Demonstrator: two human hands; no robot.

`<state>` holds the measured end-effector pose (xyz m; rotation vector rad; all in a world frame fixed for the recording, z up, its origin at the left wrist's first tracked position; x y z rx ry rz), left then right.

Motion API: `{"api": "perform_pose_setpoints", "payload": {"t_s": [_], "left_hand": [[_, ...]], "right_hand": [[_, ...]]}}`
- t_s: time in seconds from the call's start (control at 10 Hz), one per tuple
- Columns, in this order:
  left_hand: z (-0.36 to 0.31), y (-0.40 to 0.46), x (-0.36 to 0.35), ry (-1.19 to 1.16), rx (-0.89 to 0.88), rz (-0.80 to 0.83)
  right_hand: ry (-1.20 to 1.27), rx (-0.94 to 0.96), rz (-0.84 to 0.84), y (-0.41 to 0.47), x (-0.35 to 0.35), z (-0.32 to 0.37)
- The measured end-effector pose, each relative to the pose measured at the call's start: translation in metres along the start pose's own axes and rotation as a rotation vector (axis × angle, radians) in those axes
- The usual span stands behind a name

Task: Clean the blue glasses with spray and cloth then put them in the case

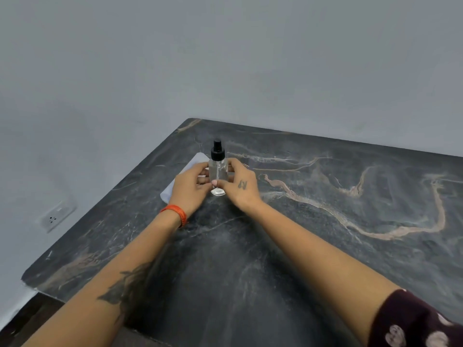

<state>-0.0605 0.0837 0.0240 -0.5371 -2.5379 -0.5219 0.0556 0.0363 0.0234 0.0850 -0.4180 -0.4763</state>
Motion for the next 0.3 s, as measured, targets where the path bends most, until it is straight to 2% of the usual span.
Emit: {"api": "perform_pose_setpoints", "payload": {"t_s": [0.2, 0.3], "left_hand": [[-0.007, -0.001, 0.004, -0.026, 0.071, 0.085], [-0.014, -0.012, 0.009, -0.021, 0.15, -0.014]], "right_hand": [[-0.047, -0.008, 0.015, -0.008, -0.002, 0.011], [-0.031, -0.076, 0.001, -0.013, 0.0, 0.014]]}}
Point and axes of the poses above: each hand's wrist, its own y-axis towards the middle knuckle, its own x-axis out of the back of the hand, z = x × y, the point moved 3 cm from there along y, towards the middle knuckle, and after that the axes turned 6 degrees about y, right-handed, at the moved point
